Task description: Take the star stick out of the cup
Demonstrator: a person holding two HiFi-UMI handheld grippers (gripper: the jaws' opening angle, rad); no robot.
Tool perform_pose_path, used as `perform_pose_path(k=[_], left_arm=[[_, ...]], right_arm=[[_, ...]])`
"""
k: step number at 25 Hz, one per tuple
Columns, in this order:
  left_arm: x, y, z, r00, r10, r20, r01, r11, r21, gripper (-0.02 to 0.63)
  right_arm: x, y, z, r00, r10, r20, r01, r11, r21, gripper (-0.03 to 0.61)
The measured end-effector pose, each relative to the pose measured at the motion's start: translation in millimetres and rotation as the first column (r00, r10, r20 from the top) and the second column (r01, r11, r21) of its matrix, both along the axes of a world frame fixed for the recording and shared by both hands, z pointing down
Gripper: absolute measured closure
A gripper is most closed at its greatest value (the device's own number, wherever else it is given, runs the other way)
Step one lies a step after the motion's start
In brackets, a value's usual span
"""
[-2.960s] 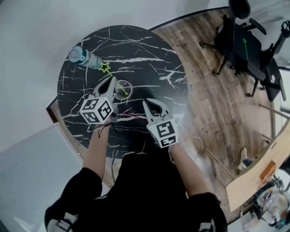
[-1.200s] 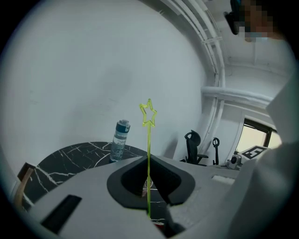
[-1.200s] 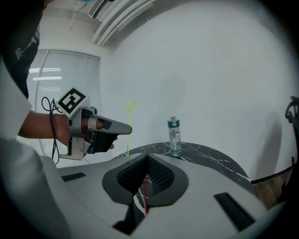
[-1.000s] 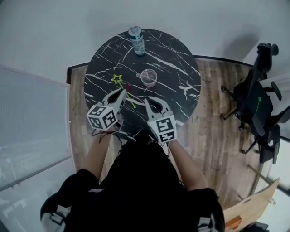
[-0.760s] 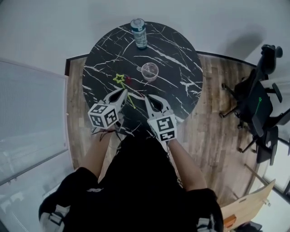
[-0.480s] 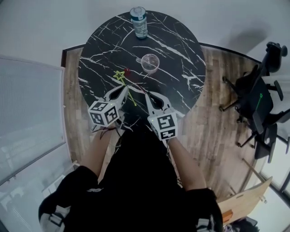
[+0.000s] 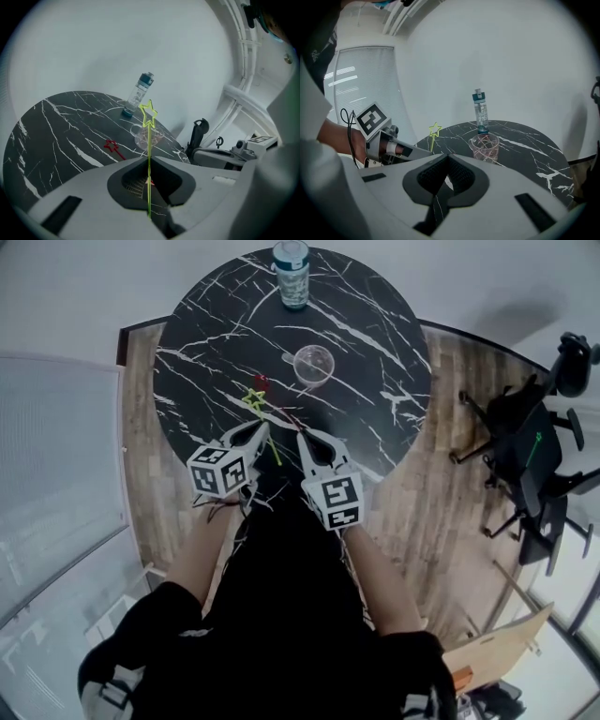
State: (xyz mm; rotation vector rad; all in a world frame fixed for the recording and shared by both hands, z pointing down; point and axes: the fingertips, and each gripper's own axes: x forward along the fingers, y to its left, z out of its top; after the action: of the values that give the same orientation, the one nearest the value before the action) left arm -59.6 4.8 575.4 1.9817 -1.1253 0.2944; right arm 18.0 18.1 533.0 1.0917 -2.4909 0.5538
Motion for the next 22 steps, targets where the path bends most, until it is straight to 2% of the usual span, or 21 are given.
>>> perform_pose_path(k=[13,22], left_arm=[[-6.3,-16.3,48.7,0.999,0.03,0.021,-0.027,0.994,-0.109,0.603],[-15.0,-26.7,74.6,1.0,0.016,0.002,-0.015,0.983,-0.183,0.603]], right_arm=[[-6.7,-16.6,21.6,0.999,0.01,-0.036,-0.012,0.998,-0.058,0.581],[-7.0,-29.6,32.4,0.998,0.031,-0.049,-0.035,0.995,-0.09,0.581]])
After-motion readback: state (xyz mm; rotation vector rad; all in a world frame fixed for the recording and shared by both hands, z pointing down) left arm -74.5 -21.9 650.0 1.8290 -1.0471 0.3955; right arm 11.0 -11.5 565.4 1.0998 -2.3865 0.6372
